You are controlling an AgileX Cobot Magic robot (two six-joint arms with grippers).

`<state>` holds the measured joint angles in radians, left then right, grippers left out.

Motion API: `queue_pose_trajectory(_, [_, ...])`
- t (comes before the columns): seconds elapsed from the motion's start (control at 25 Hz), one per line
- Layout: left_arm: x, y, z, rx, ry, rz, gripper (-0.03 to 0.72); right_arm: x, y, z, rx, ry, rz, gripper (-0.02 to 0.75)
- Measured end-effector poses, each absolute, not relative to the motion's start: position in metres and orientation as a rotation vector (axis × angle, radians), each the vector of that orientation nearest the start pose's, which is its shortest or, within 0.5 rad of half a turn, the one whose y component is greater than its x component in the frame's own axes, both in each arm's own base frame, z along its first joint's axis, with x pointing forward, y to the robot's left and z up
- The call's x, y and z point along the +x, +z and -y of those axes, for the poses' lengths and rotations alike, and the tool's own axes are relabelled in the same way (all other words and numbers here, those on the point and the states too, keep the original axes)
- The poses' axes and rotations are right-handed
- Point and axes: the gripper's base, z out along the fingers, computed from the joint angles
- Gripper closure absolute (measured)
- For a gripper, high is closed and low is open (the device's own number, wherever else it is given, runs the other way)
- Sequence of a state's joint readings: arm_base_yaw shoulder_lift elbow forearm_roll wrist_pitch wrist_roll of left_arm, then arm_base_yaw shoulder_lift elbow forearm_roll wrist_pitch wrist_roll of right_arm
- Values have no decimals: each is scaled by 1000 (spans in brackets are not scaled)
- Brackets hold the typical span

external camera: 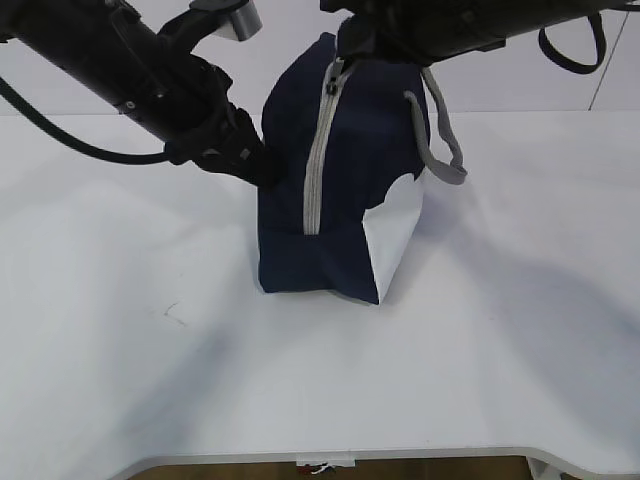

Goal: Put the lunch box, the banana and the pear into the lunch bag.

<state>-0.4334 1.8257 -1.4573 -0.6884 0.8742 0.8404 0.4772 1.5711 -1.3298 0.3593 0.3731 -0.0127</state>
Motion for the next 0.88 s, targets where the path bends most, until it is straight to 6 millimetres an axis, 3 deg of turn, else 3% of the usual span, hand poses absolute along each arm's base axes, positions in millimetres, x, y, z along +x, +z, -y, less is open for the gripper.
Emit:
queue_pose_trajectory(0.36, [321, 275, 202, 1305, -764, -2345, 692, 328, 347, -177, -315, 510, -2039, 724])
queue_pose_trajectory(0.6, [312, 287, 195, 1293, -728, -2403, 692, 337, 344, -179, -320, 487, -2016, 724])
queue_pose_trajectory(0.88, [308, 286, 191, 1247, -724, -2512, 693, 360, 335, -186, -319, 467, -2016, 724])
